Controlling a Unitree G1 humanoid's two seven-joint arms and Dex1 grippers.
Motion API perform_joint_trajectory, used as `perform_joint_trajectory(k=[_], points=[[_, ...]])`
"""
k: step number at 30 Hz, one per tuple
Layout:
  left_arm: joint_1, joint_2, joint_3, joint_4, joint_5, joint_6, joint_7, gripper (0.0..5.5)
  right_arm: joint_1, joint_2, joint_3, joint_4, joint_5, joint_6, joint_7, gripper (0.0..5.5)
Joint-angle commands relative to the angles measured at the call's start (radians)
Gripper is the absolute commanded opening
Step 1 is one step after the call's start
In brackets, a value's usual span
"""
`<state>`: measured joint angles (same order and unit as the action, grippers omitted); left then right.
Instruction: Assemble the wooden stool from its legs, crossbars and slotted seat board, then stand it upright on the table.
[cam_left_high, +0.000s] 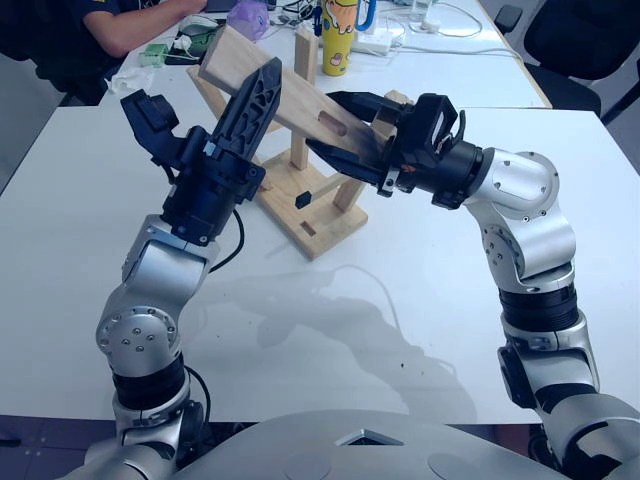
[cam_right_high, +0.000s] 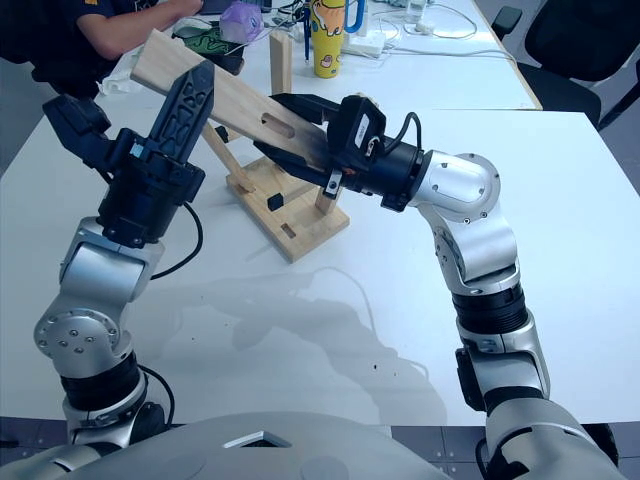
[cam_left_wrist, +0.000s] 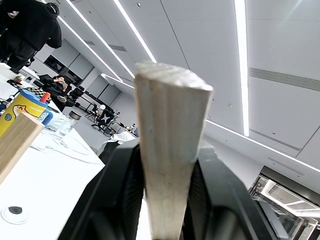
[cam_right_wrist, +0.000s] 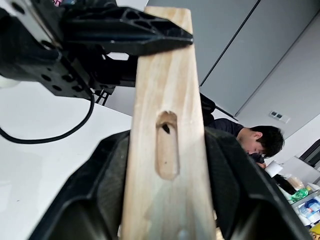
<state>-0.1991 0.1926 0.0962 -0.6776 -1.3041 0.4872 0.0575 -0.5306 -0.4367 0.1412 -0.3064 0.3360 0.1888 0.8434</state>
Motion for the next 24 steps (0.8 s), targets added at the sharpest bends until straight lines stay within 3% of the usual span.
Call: perform_joint_trajectory(k=[1, 5, 8, 10, 13, 17, 20, 24], points=[[0.013, 0.002, 0.019, 0.031, 0.035, -0.019, 0.009, 1.09, -0.046, -0.002, -0.046, -0.003, 0.078, 0.072, 0.001, 2.34], [0.021, 0.002, 0.025, 0.033, 0.061, -0.025, 0.020, 1.04, -0.067, -0.022, -0.053, 0.006, 0.094, 0.092, 0.024, 2.90], [0.025, 0.000, 0.034, 0.050, 0.083, -0.028, 0.027, 1.04, -0.124, -0.008, -0.120, 0.030, 0.211, 0.209, -0.003, 3.24], [0.029, -0.002, 0.045, 0.065, 0.103, -0.035, 0.030, 1.04, -0.199, 0.027, -0.198, 0.103, 0.258, 0.261, -0.106, 3.24], [0.027, -0.010, 0.069, 0.084, 0.128, -0.053, 0.035, 1.04, -0.309, 0.049, -0.255, 0.348, 0.083, 0.190, -0.370, 3.24], [0.019, -0.013, 0.092, 0.088, 0.172, -0.074, 0.052, 1.04, -0.325, -0.030, -0.180, 0.713, -0.227, 0.082, -0.614, 3.24], [0.003, -0.016, 0.127, 0.095, 0.185, -0.096, 0.067, 1.04, -0.241, -0.035, -0.092, 0.844, -0.346, 0.034, -0.609, 2.92], [-0.016, 0.016, 0.154, 0.107, 0.236, -0.098, 0.072, 1.04, -0.114, 0.007, 0.008, 0.848, -0.382, -0.010, -0.482, 2.31]])
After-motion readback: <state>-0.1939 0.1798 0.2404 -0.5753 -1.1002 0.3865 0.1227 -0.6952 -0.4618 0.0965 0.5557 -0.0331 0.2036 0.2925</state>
